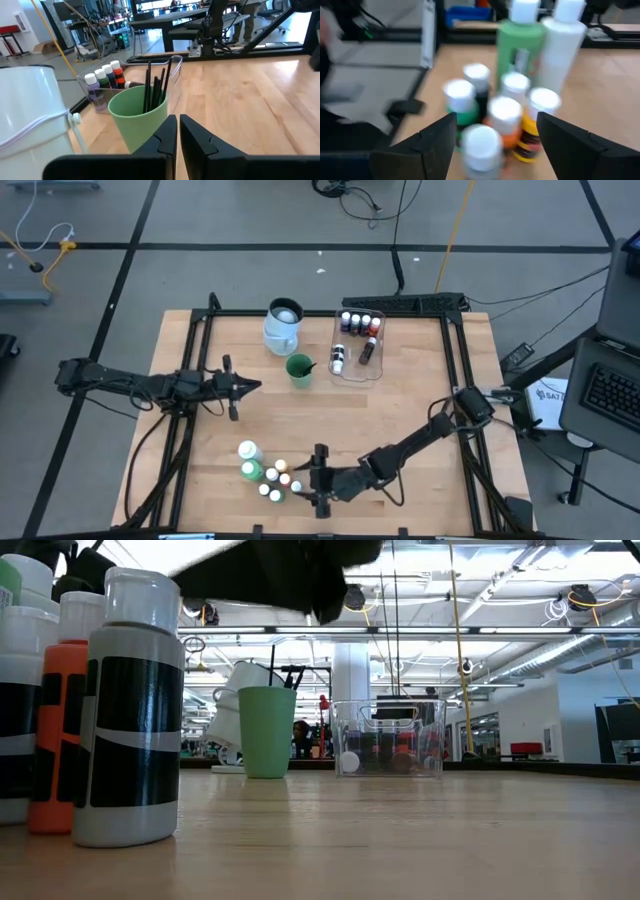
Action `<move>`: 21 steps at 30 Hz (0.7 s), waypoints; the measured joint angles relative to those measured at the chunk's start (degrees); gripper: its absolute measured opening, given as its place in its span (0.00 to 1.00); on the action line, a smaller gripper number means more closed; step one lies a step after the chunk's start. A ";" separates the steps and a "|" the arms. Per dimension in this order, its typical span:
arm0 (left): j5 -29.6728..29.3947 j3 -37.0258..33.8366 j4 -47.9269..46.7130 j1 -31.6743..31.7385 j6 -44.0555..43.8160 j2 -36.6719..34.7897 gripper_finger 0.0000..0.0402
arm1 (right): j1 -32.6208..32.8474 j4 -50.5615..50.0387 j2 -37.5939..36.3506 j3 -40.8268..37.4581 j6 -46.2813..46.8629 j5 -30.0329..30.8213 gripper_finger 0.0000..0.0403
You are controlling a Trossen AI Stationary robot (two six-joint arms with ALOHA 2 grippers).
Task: Pick & Place Paint Supplies
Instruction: Put the gray paint bottle into the transparent bin
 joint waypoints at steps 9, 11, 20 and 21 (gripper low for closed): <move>-0.50 0.00 0.23 -0.01 1.07 0.00 0.06 | -0.09 -0.18 2.39 0.01 3.58 0.01 0.66; -0.50 0.00 0.23 -0.01 1.38 0.00 0.06 | -0.25 -0.03 2.54 0.05 4.16 -0.09 0.66; -0.50 0.00 0.23 -0.01 1.54 0.00 0.06 | -0.36 -0.47 2.74 0.01 3.59 -0.08 0.66; -0.50 0.00 0.22 -0.01 1.54 0.00 0.06 | -0.33 -0.57 2.74 0.01 3.57 -0.15 0.66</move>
